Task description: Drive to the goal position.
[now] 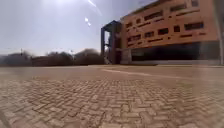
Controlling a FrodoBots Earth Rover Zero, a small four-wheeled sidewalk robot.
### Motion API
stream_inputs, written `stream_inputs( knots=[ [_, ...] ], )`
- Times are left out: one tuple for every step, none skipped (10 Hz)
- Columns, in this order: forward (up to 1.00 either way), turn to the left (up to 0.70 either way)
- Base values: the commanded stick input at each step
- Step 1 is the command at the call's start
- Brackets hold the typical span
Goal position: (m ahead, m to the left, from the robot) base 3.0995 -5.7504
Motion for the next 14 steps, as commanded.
stream_inputs(
  knots=[
    [0.0,-0.45],
    [0.0,-0.45],
    [0.0,-0.45],
    [0.0,-0.45],
    [0.0,-0.45],
    [0.0,-0.45],
    [0.0,-0.45],
    [0.0,-0.45],
    [0.0,-0.45],
    [0.0,-0.45],
    [0.0,-0.45],
    [0.0,-0.45],
    [0.0,-0.45],
    [0.0,-0.45]
  ],
)
